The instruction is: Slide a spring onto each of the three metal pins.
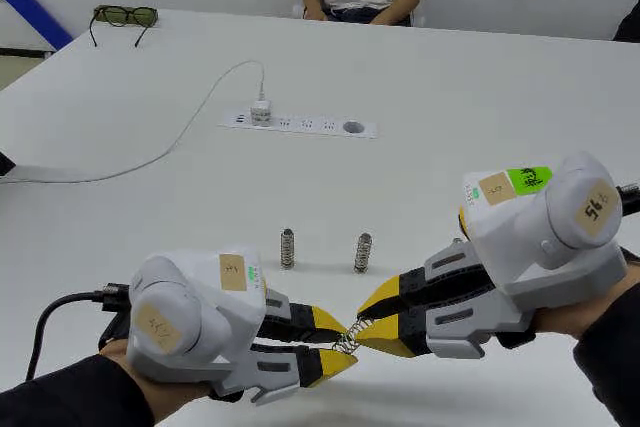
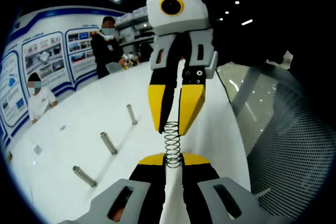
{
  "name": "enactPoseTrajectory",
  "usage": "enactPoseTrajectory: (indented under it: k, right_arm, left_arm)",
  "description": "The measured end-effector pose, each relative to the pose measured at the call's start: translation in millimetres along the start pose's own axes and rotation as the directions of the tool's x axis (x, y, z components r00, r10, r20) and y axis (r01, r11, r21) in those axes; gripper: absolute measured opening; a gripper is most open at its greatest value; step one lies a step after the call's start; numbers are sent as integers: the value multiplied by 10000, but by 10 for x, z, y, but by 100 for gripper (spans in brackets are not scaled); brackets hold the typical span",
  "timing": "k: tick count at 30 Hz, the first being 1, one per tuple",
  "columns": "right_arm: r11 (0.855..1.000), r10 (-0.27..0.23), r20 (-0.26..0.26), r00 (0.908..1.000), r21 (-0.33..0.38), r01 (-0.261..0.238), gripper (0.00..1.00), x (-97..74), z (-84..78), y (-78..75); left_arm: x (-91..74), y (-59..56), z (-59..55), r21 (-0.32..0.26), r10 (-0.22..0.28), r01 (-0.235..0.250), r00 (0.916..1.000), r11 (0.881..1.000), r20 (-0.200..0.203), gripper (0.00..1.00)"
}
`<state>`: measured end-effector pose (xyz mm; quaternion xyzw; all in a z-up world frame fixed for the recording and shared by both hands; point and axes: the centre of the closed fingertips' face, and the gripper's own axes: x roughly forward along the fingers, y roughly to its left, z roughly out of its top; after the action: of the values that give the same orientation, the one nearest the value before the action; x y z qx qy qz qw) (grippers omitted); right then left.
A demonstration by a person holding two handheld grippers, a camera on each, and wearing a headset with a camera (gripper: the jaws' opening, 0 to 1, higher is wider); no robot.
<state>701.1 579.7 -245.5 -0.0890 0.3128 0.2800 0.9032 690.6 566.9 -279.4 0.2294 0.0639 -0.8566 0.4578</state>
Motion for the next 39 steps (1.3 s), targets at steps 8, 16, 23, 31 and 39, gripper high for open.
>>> enactPoseTrajectory:
  k: [8, 16, 23, 31, 39]
  right_arm:
    - [9997, -180, 242, 9995, -178, 185, 11, 7, 91, -29]
    - [9990, -288, 337, 9990, -333, 299, 12, 26, 141, -46]
    - [9980, -421, 272, 9987, -465, 434, 13, 35, 121, -62]
    - [9980, -557, 473, 9973, -275, 570, 14, 15, 129, -78]
    - [9982, -598, 871, 9944, 77, 594, 14, -7, 158, -91]
  left_arm:
    - [-17, 42, 43, -379, 127, -116, 9995, 9992, 303, 10]
    - [-31, 63, 62, -706, 209, -173, 9985, 9974, 512, 10]
    - [-39, 71, 54, -985, 270, -202, 9972, 9949, 691, 10]
    - [-54, 88, 83, -1069, 346, -255, 9958, 9939, 845, 10]
    - [-65, 96, 99, -1178, 397, -283, 9947, 9926, 953, 10]
